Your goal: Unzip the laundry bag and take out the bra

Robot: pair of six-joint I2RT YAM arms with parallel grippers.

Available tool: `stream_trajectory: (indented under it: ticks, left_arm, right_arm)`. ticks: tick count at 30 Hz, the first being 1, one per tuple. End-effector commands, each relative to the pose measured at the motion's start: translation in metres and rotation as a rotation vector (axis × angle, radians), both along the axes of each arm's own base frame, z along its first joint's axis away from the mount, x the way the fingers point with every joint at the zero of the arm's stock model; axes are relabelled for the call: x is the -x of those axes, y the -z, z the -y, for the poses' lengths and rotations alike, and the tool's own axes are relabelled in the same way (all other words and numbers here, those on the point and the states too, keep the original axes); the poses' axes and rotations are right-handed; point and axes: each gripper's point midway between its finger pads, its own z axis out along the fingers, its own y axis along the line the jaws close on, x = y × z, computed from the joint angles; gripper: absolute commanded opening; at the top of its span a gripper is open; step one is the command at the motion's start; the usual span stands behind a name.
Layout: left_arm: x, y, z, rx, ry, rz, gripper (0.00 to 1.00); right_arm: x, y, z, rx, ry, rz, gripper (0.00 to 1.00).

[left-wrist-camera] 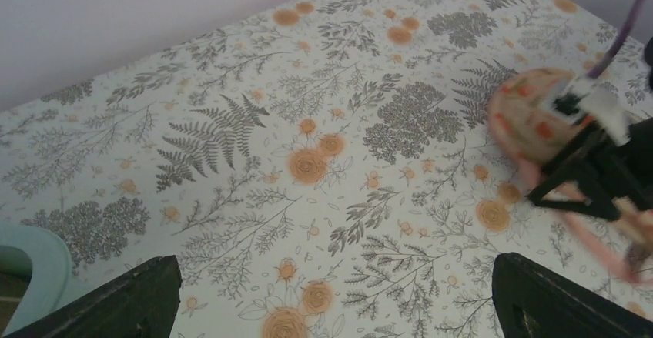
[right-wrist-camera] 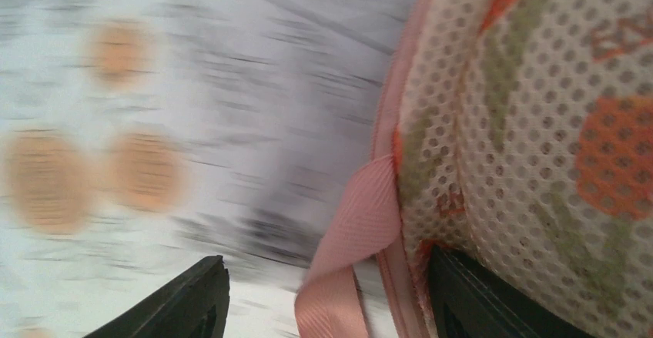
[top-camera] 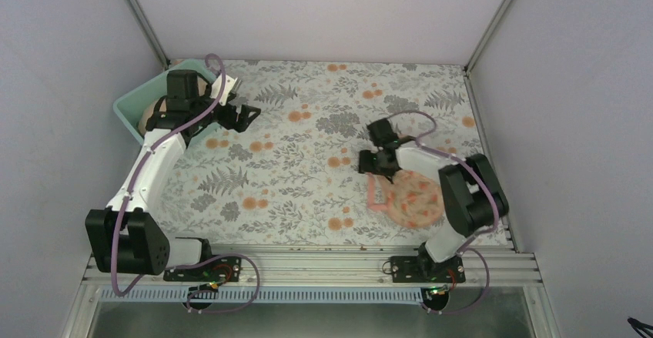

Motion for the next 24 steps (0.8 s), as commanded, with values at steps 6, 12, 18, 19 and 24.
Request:
stream_trajectory:
  ticks: [6,12,18,19,24]
  left_arm:
    - [0.012,-0.056,0.006,-0.006,0.063,0.005,1.0]
    - [0.019,-0.08,0.009,-0.012,0.104,0.024,1.0]
    - [0.028,-0.087,0.007,-0.035,0.092,0.103,1.0]
    - [0.03,-0.086,0.008,-0.031,0.092,0.116,1.0]
    - [0.054,-0.071,0.024,-0.028,0.161,0.132,1.0]
  right_arm:
    - [0.032,-0.008,-0.182,-0.219,-0.577,0.002,0.68]
    - [0.068,-0.069,-0.256,-0.364,-0.879,0.097,0.71]
    - [0.059,-0.138,-0.226,-0.498,-0.789,0.217,0.82]
    - [0.056,-0.149,-0.212,-0.514,-0.737,0.231,0.86]
    - [0.03,-0.131,-0.095,-0.489,-0.285,0.198,0.94]
